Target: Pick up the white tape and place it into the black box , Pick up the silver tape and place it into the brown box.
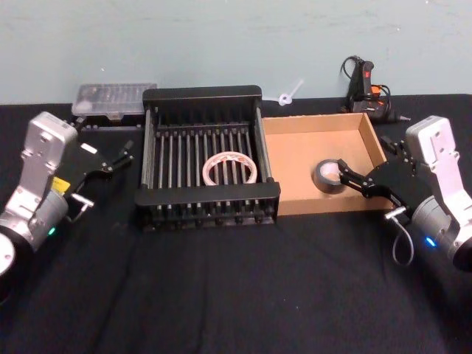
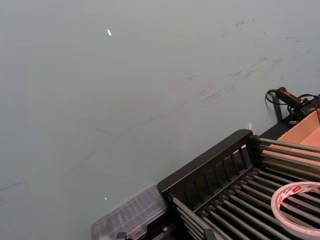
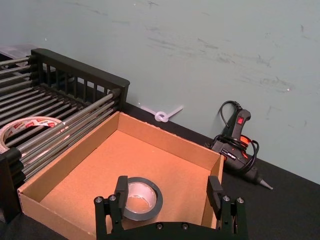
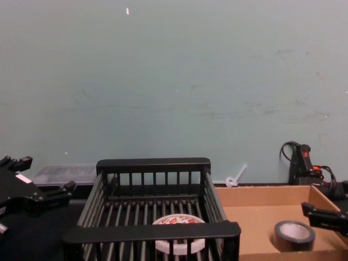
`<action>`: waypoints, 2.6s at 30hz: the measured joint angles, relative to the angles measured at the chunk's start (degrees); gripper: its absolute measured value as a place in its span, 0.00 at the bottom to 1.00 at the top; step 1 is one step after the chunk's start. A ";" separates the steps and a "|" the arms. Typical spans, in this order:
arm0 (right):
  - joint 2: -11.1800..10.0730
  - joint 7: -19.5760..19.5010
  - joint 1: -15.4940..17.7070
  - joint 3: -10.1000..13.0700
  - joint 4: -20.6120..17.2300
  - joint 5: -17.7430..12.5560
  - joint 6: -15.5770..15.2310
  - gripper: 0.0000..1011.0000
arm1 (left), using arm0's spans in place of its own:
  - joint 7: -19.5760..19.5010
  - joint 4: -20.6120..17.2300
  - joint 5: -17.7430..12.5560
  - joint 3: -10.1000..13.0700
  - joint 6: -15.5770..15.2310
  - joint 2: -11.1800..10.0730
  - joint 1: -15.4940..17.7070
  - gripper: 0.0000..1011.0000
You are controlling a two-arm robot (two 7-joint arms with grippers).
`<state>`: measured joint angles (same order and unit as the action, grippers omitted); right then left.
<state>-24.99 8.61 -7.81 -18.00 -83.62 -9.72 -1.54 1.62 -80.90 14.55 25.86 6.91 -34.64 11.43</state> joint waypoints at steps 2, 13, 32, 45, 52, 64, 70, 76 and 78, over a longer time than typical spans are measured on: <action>0.00 0.00 0.00 0.00 0.00 0.00 0.00 0.99 | 0.00 0.00 0.00 0.00 0.00 0.00 0.00 0.99; 0.00 0.00 0.00 0.00 0.00 0.00 0.00 0.99 | 0.00 0.00 0.00 0.00 0.00 0.00 0.00 0.99; 0.00 0.00 0.00 0.00 0.00 0.00 0.00 0.99 | 0.00 0.00 0.00 0.00 0.00 0.00 0.00 0.99; 0.00 0.00 0.00 0.00 0.00 0.00 0.00 0.99 | 0.00 0.00 0.00 0.00 0.00 0.00 0.00 0.99; 0.00 0.00 0.00 0.00 0.00 0.00 0.00 0.99 | 0.00 0.00 0.00 0.00 0.00 0.00 0.00 0.99; 0.00 0.00 0.00 0.00 0.00 0.00 0.00 0.99 | 0.00 0.00 0.00 0.00 0.00 0.00 0.00 0.99; 0.00 0.00 0.00 0.00 0.00 0.00 0.00 0.99 | 0.00 0.00 0.00 0.00 0.00 0.00 0.00 0.99; 0.00 0.00 0.00 0.00 0.00 0.00 0.00 0.99 | 0.00 0.00 0.00 0.00 0.00 0.00 0.00 0.99; 0.00 0.00 0.00 0.00 0.00 0.00 0.00 0.99 | 0.00 0.00 0.00 0.00 0.00 0.00 0.00 0.99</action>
<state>-24.99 8.61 -7.81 -18.00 -83.62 -9.73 -1.54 1.62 -80.90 14.55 25.86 6.91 -34.65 11.43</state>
